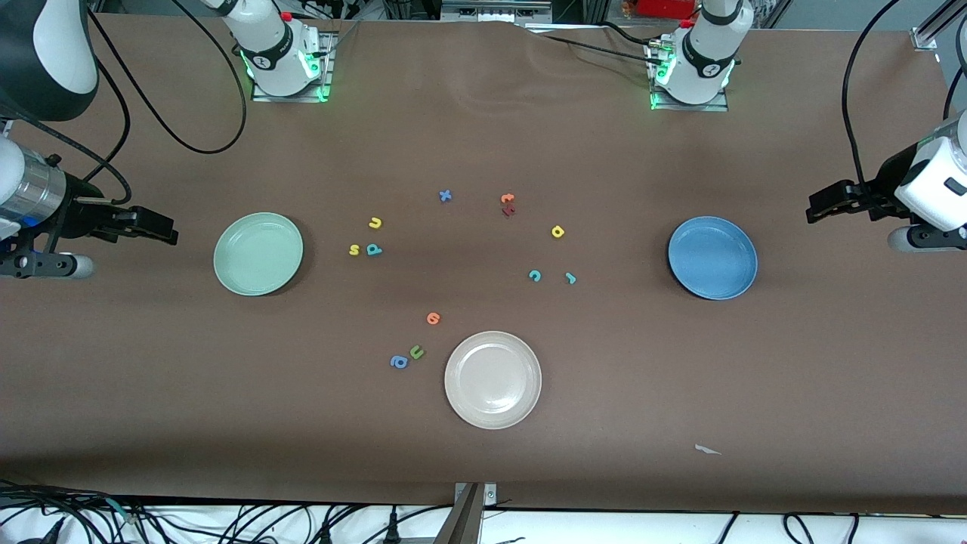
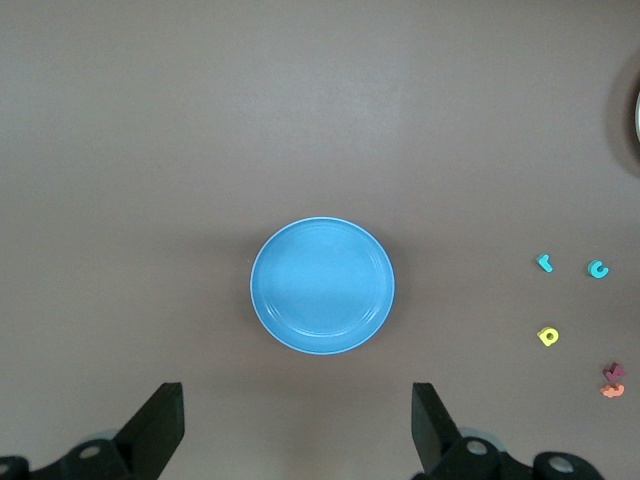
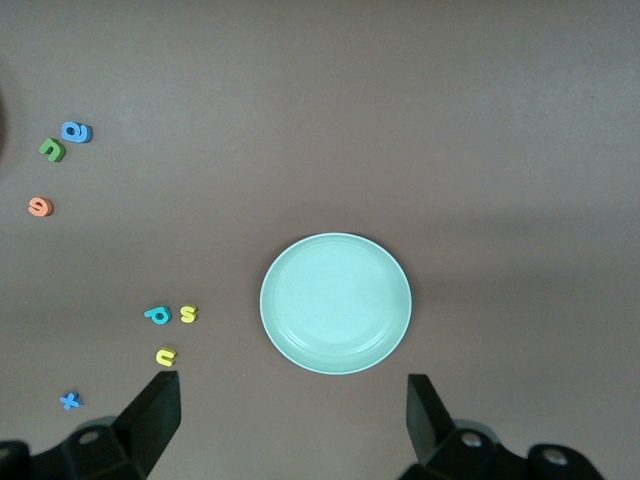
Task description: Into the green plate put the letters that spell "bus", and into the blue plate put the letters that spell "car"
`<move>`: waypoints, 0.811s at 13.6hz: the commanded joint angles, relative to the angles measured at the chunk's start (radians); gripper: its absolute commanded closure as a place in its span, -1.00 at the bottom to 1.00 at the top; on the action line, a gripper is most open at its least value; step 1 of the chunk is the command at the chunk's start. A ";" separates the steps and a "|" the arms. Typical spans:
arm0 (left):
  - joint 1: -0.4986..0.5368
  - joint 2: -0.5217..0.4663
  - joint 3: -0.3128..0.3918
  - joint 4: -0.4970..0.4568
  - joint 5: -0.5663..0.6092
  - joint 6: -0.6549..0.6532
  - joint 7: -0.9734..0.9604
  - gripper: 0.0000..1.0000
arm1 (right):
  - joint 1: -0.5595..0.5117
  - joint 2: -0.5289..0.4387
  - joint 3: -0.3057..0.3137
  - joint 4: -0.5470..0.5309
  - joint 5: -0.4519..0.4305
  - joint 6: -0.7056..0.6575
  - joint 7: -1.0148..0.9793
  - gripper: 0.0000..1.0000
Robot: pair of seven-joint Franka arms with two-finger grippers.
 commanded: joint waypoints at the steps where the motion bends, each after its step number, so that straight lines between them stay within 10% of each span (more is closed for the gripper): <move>1: -0.002 0.008 0.007 0.016 -0.025 -0.014 0.009 -1.00 | -0.008 -0.027 0.002 -0.028 0.019 0.012 -0.012 -0.99; 11: -0.004 0.011 0.007 0.019 -0.027 -0.012 0.009 -1.00 | -0.006 -0.027 0.002 -0.023 0.017 0.018 -0.012 -0.99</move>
